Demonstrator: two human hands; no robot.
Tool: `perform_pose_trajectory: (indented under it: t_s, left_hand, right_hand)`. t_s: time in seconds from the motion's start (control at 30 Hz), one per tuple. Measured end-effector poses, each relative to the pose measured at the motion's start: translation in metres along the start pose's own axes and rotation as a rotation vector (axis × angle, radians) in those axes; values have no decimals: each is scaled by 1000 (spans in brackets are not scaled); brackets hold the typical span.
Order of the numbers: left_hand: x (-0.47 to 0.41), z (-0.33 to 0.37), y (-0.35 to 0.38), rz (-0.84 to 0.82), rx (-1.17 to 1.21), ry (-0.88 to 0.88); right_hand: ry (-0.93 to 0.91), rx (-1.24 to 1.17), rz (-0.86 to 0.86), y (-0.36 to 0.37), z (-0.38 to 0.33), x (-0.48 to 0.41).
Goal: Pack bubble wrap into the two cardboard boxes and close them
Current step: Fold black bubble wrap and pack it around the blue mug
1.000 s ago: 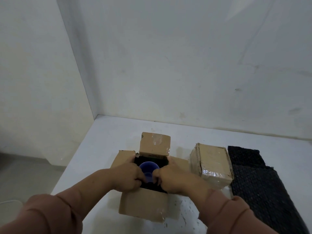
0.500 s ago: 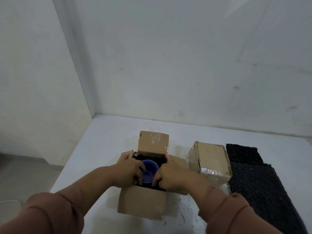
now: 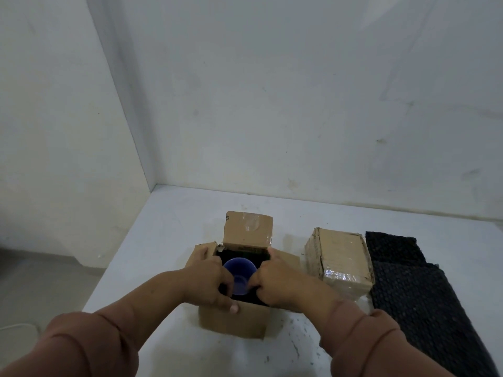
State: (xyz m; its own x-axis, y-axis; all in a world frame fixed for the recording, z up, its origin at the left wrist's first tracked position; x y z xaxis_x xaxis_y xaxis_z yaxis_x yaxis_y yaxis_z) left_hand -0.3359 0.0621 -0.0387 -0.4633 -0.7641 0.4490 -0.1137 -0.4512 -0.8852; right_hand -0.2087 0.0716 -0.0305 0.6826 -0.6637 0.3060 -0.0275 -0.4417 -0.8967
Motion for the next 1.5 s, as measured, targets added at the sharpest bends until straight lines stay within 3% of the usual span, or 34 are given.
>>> perform_pose_trajectory:
  t_s: [0.13,0.27,0.47,0.53,0.6,0.67,0.73,0.8,0.9,1.07,1.23,1.33,1.4,1.5]
  left_hand:
    - [3,3,-2,15,-2,-27]
    - [4,9,-8,5,-2,-74]
    - [-11,81,-49,291,157,13]
    - [-18,119,-64,475,266,30]
    - [-27,159,-75,608,390,5]
    - [-46,202,-69,547,544,5]
    - [-74,247,-51,359,656,33]
    - [-101,282,-26,112,818,1]
    - [-128,312,5,-204,1117,-215]
    - [-167,321,24,-114,1407,-524]
    - [-189,325,24,54,1343,-542]
    - [-190,333,21,28,1278,-492]
    - [-190,337,16,13,1307,-460]
    - [-184,343,-5,42,1441,-360]
  right_hand:
    - [-26,-18,35,0,0,1]
    - [-53,-75,196,-11,4,12]
    - [-19,-437,828,-40,52,90]
    - [107,-519,1018,-40,90,131]
    - [344,-622,1100,-35,135,175]
    - [638,-705,962,-12,185,212]
    - [849,-702,758,19,227,242]
    - [939,-670,599,43,249,262]
    - [923,-666,379,69,259,273]
    - [835,-682,283,81,263,275]
    - [780,-656,281,83,267,276]
    - [767,-663,287,84,270,276]
    - [776,-730,369,82,276,280]
    - [865,-811,687,71,295,299]
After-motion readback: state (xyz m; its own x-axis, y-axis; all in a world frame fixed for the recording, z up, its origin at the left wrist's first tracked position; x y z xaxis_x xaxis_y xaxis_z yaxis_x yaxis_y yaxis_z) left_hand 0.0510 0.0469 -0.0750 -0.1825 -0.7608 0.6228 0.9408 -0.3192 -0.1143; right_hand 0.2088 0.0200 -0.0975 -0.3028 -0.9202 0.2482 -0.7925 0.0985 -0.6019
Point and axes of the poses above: each hand's wrist, its own x-axis away from the middle knuckle, its own y-axis out of the palm, z = x × y, the point moved 6 cm from there along -x, towards the middle knuckle, and after that the axes turned 12 degrees about -x, right-handed, at the moved point
